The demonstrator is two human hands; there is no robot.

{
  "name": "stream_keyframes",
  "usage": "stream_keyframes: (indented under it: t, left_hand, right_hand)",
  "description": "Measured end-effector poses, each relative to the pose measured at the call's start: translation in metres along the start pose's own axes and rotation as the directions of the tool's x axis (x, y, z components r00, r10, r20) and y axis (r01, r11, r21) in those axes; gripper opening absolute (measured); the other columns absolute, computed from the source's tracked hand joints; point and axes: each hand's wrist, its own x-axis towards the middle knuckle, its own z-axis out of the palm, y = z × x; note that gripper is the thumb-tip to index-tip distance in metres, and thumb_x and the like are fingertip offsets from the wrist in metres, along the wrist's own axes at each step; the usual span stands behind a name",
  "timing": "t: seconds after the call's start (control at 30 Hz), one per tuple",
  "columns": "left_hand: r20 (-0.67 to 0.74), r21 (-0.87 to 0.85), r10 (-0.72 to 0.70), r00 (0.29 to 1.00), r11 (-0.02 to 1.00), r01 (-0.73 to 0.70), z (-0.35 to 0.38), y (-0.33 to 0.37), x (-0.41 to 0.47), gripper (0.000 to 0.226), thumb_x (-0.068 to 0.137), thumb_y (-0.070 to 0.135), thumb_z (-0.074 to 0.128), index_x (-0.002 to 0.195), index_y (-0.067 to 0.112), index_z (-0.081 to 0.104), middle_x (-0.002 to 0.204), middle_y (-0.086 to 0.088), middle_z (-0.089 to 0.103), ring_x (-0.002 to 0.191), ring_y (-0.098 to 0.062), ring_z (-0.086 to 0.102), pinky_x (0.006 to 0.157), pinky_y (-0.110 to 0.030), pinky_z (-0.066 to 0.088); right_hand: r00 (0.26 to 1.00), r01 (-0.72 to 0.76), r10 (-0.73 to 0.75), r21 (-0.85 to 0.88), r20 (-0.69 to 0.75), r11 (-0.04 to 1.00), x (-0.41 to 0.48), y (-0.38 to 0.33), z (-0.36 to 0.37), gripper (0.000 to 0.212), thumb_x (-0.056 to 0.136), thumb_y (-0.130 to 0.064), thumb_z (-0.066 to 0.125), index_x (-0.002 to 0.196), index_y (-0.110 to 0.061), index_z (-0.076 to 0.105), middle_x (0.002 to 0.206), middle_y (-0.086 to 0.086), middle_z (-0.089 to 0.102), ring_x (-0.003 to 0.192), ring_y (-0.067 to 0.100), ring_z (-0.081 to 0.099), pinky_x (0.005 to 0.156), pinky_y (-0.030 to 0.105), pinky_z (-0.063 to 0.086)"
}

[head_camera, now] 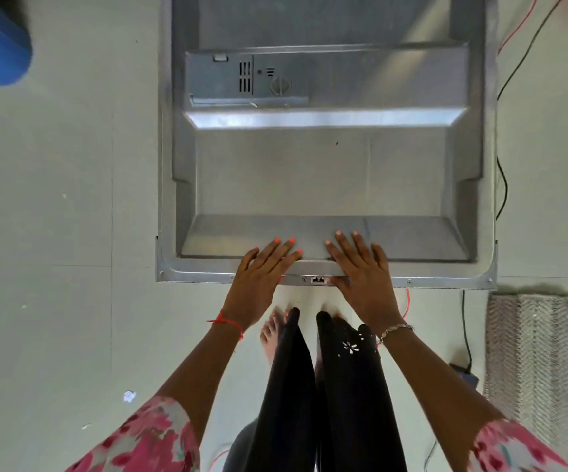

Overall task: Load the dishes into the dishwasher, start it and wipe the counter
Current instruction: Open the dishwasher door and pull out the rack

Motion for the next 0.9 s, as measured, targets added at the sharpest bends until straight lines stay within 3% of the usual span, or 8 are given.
stream_keyframes:
  t: [0.1,0.2,0.3,0.4,0.6,0.77,0.9]
  left_hand:
    - [0.053,-0.039,0.011,0.999,0.999,-0.008,-0.011,0.000,0.000,0.061,0.090,0.013,0.051,0.143,0.029,0.026,0.153,0.005,0.026,0.141,-0.015,0.020,0.112,-0.033,0.010]
    - [0.237,-0.130,0.022,0.971,0.991,0.009,-0.046,0.004,0.003,0.054,0.098,0.021,0.040,0.147,0.027,0.017,0.156,0.006,0.011,0.144,-0.012,0.000,0.118,-0.039,0.010]
    - [0.327,-0.133,-0.006,0.945,0.990,0.052,-0.100,0.015,0.014,0.051,0.100,0.026,0.036,0.147,0.019,0.018,0.156,0.002,0.018,0.145,-0.013,0.008,0.118,-0.036,0.011]
    - [0.329,-0.127,-0.024,0.944,0.990,0.070,-0.170,0.025,0.031,0.048,0.099,0.027,0.038,0.143,0.014,0.027,0.147,-0.007,0.035,0.138,-0.020,0.028,0.112,-0.033,0.024]
    - [0.291,-0.270,-0.145,0.946,0.936,0.226,-0.300,0.035,0.071,0.038,0.097,0.031,0.042,0.132,0.016,0.044,0.128,-0.007,0.056,0.119,-0.022,0.051,0.097,-0.034,0.042]
    - [0.174,-0.458,-0.200,0.964,0.850,0.259,-0.379,0.031,0.126,0.028,0.093,0.027,0.049,0.109,0.008,0.062,0.108,-0.013,0.067,0.102,-0.028,0.060,0.088,-0.035,0.047]
    - [0.106,-0.625,-0.250,0.962,0.736,0.260,-0.401,0.013,0.182,0.055,0.080,0.049,0.039,0.083,0.000,0.065,0.076,-0.015,0.065,0.070,-0.021,0.062,0.068,-0.032,0.046]
  right_hand:
    - [0.999,-0.006,0.004,0.056,0.037,0.998,-0.001,-0.002,-0.010,0.059,0.086,-0.043,0.037,0.143,-0.027,0.029,0.150,0.000,0.033,0.140,0.023,0.020,0.111,0.042,0.012]
    - [0.979,0.002,-0.023,0.105,0.204,0.994,0.001,-0.003,-0.040,0.059,0.095,-0.037,0.042,0.148,-0.027,0.019,0.157,-0.004,0.013,0.146,0.021,0.007,0.116,0.041,0.002]
    - [0.946,0.033,-0.050,0.057,0.320,0.998,0.012,-0.012,-0.092,0.053,0.097,-0.035,0.042,0.146,-0.020,0.027,0.155,0.001,0.023,0.141,0.019,0.024,0.115,0.040,0.015]
    - [0.952,0.032,-0.041,0.035,0.303,0.999,0.026,-0.024,-0.156,0.045,0.098,-0.034,0.038,0.138,-0.013,0.037,0.140,0.006,0.045,0.126,0.023,0.045,0.102,0.034,0.034]
    - [0.968,0.011,-0.001,-0.037,0.252,0.999,0.053,-0.028,-0.291,0.039,0.100,-0.035,0.032,0.127,-0.011,0.046,0.122,0.007,0.057,0.115,0.023,0.053,0.096,0.033,0.036]
    - [0.982,-0.138,0.114,0.153,0.153,0.979,0.102,-0.012,-0.374,0.037,0.099,-0.038,0.037,0.112,-0.010,0.056,0.111,0.012,0.062,0.106,0.028,0.057,0.086,0.033,0.043]
    - [0.980,-0.187,0.154,0.312,0.127,0.931,0.161,0.016,-0.411,0.037,0.097,-0.036,0.043,0.097,-0.005,0.063,0.100,0.016,0.066,0.096,0.032,0.060,0.080,0.035,0.045]
